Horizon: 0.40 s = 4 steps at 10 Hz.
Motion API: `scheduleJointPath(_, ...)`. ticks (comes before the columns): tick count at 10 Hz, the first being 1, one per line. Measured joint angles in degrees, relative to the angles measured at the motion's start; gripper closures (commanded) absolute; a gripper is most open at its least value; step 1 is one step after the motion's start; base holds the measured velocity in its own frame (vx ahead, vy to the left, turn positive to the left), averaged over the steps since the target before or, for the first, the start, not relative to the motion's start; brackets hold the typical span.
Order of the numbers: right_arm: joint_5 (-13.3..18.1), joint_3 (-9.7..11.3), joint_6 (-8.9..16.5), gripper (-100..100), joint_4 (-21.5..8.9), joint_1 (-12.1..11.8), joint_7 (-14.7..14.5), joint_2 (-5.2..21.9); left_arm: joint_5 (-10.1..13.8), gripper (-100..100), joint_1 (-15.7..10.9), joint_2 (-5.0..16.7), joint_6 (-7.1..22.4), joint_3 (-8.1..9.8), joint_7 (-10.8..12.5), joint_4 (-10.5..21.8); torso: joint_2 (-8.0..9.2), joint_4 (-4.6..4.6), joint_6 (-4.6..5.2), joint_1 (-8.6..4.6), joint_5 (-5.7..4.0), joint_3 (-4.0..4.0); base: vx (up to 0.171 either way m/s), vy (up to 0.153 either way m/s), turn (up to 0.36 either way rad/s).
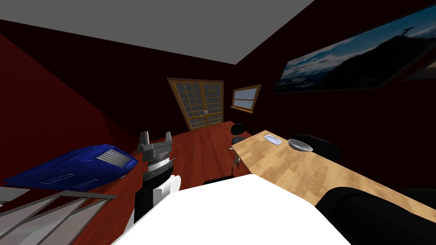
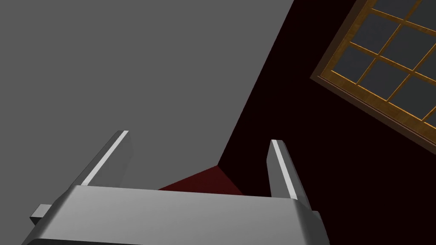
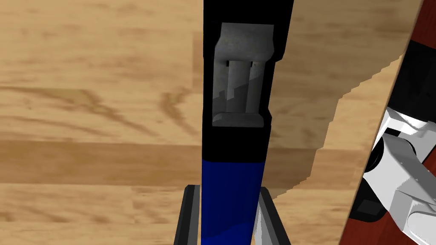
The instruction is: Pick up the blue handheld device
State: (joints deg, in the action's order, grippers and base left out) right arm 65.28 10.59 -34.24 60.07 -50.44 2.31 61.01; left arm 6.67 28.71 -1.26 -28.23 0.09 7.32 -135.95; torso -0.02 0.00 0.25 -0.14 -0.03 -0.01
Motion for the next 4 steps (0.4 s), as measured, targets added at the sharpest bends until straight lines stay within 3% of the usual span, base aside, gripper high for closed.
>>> scheduleJointPath(2,0.6,-0.9,-0.2,100,2.2,-1.5,-0.1,1.5,0.0,0,0.0,0.0,0.0,0.00,0.0,0.0,-0.23,-0.04,-0.07,0.00,0.01,-0.13,0.106,-0.012,-0.241)
scheduleJointPath(3,0.8,-1.6,-0.6,100,3.3,-2.1,-0.3,2.6,0.0,0,0.0,0.0,0.0,0.00,0.0,0.0,-0.29,-0.06,-0.05,0.00,0.03,-0.17,0.046,-0.001,-0.056)
scheduleJointPath(4,0.9,-1.7,-0.8,0,3.4,-2.2,-0.4,2.7,0.0,0,0.0,0.0,0.0,-0.01,0.0,0.0,-0.15,-0.02,-0.12,0.02,0.01,-0.09,0.007,0.001,0.011)
